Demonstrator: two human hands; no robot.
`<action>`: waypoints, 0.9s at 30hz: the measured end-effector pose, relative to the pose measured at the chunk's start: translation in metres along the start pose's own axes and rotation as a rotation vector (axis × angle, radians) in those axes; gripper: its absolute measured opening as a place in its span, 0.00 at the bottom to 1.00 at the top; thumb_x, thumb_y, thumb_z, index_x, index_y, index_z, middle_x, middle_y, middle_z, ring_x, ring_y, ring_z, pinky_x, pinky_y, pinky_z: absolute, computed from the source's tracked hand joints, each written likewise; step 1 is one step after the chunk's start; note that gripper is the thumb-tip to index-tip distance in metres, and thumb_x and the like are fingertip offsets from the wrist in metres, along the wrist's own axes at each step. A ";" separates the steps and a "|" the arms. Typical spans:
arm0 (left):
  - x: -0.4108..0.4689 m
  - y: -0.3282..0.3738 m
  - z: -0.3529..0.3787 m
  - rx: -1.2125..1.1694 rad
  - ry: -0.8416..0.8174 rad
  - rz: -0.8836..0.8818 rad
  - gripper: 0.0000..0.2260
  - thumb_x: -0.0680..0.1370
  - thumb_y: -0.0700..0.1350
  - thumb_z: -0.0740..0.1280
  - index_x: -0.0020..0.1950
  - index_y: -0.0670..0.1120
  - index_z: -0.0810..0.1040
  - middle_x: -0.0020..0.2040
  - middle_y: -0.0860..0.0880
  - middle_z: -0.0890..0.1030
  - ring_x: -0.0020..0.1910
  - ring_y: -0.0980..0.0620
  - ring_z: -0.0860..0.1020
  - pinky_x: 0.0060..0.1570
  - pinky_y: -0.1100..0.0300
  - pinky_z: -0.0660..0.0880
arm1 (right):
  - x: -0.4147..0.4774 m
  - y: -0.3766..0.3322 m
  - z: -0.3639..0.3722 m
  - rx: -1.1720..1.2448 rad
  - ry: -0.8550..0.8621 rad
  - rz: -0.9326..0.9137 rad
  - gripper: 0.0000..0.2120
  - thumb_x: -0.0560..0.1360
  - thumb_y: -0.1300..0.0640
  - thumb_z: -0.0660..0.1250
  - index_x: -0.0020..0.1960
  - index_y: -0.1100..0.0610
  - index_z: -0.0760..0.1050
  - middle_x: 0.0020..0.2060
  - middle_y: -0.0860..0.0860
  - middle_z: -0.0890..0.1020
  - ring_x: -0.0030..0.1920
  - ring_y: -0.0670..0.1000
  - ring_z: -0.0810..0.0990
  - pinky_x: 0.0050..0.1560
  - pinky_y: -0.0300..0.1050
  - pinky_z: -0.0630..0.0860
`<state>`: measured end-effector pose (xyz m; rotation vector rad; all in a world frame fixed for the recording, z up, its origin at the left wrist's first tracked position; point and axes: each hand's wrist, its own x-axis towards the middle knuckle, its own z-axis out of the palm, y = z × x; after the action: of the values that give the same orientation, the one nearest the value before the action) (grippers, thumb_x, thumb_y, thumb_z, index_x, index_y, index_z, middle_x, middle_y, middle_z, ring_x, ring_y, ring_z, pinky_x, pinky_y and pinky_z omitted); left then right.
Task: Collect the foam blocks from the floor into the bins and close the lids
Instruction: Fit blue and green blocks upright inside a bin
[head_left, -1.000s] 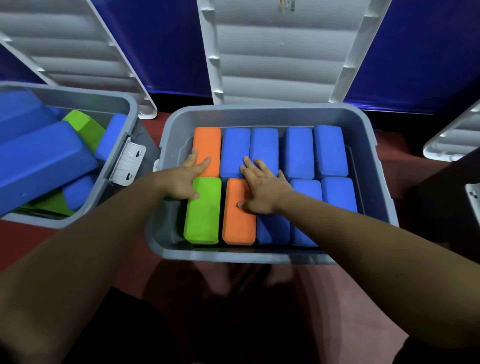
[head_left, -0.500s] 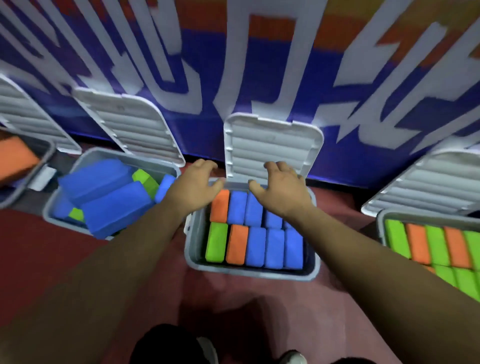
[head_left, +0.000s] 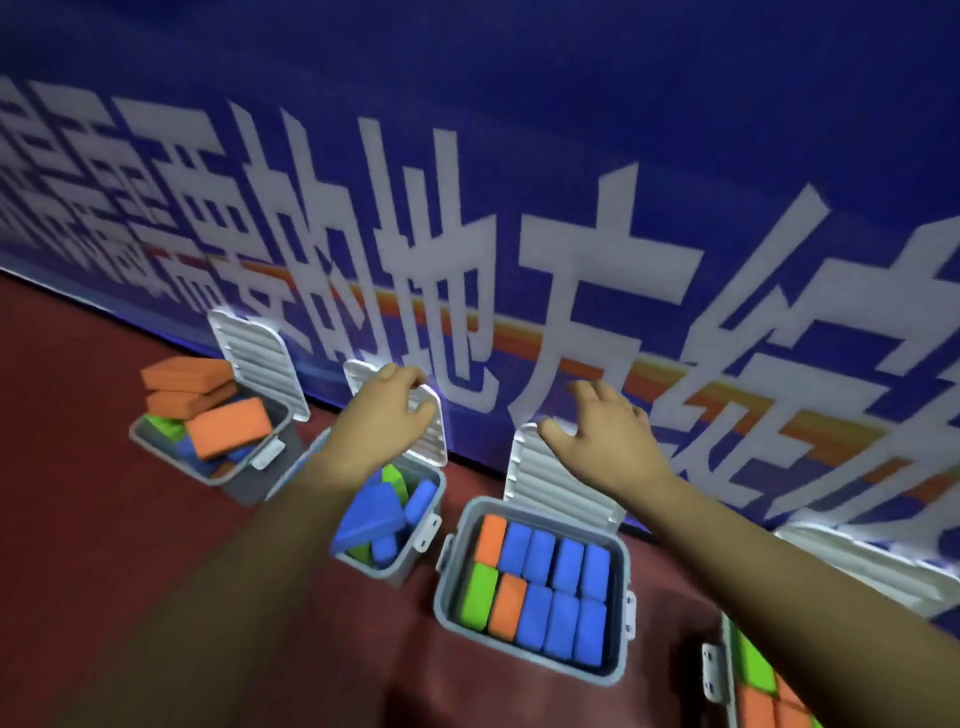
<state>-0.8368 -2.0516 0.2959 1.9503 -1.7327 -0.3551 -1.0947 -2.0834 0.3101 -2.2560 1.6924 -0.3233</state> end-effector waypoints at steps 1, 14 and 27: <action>-0.003 -0.006 -0.016 0.014 0.017 0.002 0.16 0.79 0.47 0.64 0.65 0.44 0.75 0.62 0.47 0.75 0.58 0.47 0.76 0.60 0.54 0.71 | 0.000 -0.012 -0.004 -0.003 0.009 -0.005 0.31 0.77 0.37 0.59 0.73 0.54 0.65 0.69 0.54 0.71 0.68 0.57 0.69 0.69 0.58 0.62; -0.062 -0.221 -0.180 0.118 0.060 0.058 0.16 0.79 0.49 0.65 0.64 0.43 0.75 0.61 0.46 0.76 0.60 0.47 0.75 0.57 0.54 0.71 | -0.014 -0.251 0.085 -0.027 0.015 -0.017 0.28 0.78 0.39 0.59 0.71 0.55 0.66 0.68 0.56 0.71 0.67 0.58 0.71 0.71 0.59 0.62; -0.015 -0.404 -0.182 0.024 -0.090 -0.056 0.14 0.77 0.46 0.68 0.60 0.41 0.78 0.56 0.45 0.78 0.57 0.46 0.77 0.57 0.58 0.69 | 0.056 -0.343 0.204 -0.061 -0.111 0.127 0.27 0.78 0.40 0.60 0.71 0.53 0.67 0.64 0.55 0.73 0.64 0.58 0.72 0.70 0.57 0.64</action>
<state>-0.4039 -1.9765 0.2337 2.0317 -1.7479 -0.4506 -0.7011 -2.0264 0.2476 -2.1525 1.7985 -0.1172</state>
